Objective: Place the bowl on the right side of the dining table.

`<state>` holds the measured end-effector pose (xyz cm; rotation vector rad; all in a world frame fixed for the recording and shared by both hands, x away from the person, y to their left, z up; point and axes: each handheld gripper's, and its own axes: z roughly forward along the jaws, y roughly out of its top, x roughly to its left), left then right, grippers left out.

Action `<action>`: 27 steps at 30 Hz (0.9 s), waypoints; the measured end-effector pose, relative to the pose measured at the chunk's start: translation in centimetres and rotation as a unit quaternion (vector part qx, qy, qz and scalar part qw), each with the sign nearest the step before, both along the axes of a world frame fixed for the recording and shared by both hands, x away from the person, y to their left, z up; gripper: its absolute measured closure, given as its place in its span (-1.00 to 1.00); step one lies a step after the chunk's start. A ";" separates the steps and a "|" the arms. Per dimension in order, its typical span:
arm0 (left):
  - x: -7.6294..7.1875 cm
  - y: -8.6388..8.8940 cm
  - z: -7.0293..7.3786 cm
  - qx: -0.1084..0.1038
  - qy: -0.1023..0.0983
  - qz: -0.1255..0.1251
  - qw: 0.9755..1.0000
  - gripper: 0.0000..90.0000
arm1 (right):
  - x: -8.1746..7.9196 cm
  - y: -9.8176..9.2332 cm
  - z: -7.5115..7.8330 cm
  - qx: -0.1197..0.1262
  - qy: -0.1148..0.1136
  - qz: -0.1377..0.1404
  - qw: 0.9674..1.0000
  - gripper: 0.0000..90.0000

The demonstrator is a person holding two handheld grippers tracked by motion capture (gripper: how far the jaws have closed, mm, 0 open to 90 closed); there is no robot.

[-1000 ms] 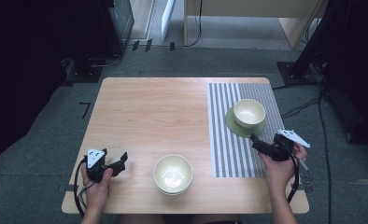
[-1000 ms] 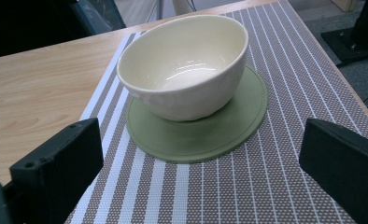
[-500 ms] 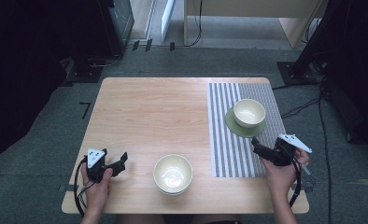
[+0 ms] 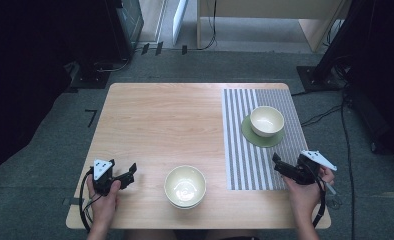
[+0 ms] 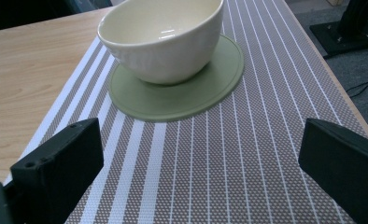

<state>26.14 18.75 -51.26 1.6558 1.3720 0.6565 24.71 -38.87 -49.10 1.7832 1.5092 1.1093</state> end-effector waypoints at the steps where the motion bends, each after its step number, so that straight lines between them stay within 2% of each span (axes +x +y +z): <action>1: 0.0 0.0 0.0 0.000 0.000 0.000 1.000 -0.72 | -0.1 0.0 -0.1 0.000 0.003 -0.001 1.000 -0.99; 27: 0.0 0.0 0.0 0.001 0.000 -0.001 1.000 -0.72 | -2.3 -1.2 -1.6 -0.016 0.025 -0.008 1.000 -0.99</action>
